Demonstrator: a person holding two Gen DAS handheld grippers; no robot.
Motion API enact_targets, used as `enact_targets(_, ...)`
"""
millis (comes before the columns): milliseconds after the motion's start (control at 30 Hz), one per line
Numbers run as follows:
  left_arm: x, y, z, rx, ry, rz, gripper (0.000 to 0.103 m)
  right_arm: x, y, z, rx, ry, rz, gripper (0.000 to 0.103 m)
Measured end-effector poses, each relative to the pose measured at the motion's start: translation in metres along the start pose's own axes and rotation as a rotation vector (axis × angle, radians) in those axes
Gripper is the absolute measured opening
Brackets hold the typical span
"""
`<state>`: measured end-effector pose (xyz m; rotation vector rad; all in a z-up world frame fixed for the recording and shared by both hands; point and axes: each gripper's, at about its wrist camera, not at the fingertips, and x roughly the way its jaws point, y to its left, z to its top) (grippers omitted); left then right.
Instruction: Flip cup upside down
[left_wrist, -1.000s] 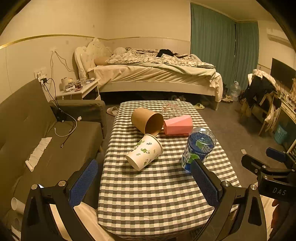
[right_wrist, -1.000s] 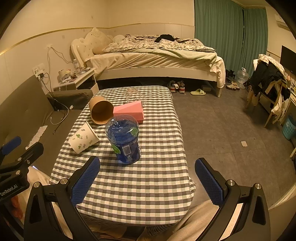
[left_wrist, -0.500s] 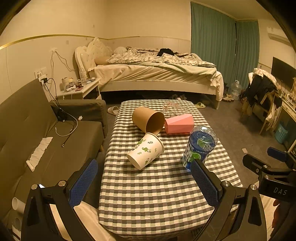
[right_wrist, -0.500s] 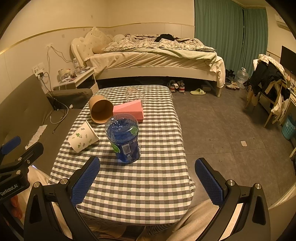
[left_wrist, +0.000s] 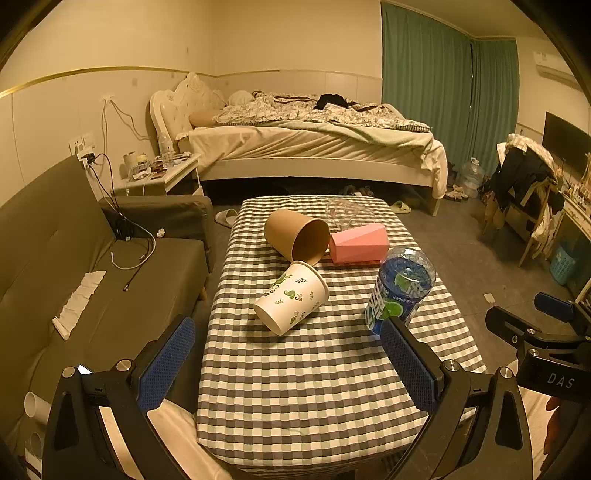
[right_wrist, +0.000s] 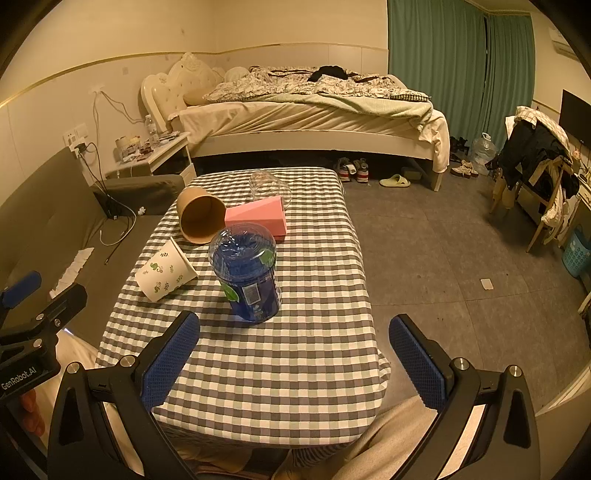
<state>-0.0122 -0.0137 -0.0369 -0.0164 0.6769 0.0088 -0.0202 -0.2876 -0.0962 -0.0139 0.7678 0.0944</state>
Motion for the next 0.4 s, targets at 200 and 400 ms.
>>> enact_targets(200,0.004,0.003,-0.0014,0.0,0.01,0.003,0.103,0.0011,0.0011,-0.0008,0.0,0.003,-0.002,0.103)
enact_targets(400,0.0058,0.0015,-0.002,0.002,0.002,0.002,0.103,0.0037,0.0031,-0.0022,-0.001,0.011,-0.002,0.103)
